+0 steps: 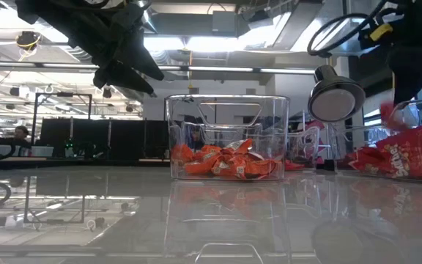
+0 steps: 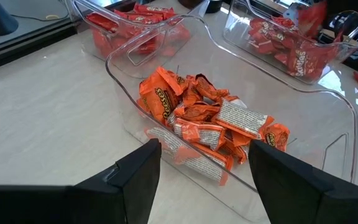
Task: Sort candy
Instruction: Put the red candy pack into the bottom right transparent bin
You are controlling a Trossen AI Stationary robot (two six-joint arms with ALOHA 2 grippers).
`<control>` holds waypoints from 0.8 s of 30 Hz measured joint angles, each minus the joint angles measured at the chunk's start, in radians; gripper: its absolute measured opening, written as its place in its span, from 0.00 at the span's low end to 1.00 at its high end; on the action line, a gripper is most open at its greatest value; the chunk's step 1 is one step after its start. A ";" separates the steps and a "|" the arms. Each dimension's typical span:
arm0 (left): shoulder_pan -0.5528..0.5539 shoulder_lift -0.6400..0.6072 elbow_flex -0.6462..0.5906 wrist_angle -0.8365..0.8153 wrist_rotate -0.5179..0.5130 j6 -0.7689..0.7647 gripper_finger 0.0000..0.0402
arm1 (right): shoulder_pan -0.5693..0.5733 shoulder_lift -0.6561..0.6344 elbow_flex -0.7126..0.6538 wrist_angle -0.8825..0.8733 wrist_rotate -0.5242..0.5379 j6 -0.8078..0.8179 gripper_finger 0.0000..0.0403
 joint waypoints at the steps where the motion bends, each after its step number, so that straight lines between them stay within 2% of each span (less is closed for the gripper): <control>1: 0.000 0.000 0.000 0.000 0.000 0.000 0.58 | 0.000 0.000 0.002 -0.003 -0.001 -0.010 0.30; 6: 0.000 0.000 0.000 0.000 0.000 0.000 0.58 | 0.000 0.000 0.040 -0.026 -0.013 -0.039 0.46; 10: 0.000 0.000 0.000 0.000 0.000 -0.005 0.58 | 0.029 0.000 0.110 0.015 -0.042 -0.044 0.52; 14: 0.000 0.000 0.000 0.001 0.000 -0.007 0.58 | 0.112 -0.001 0.154 0.231 -0.060 -0.139 0.53; 19: 0.000 0.000 0.000 0.001 0.000 -0.007 0.58 | 0.222 0.015 0.124 0.584 -0.170 -0.328 0.54; 21: 0.000 0.000 0.000 0.001 0.000 -0.006 0.58 | 0.268 0.037 0.102 0.662 -0.223 -0.373 0.54; 24: 0.000 0.000 0.000 0.000 0.000 -0.003 0.58 | 0.331 0.075 0.063 0.720 -0.246 -0.376 0.54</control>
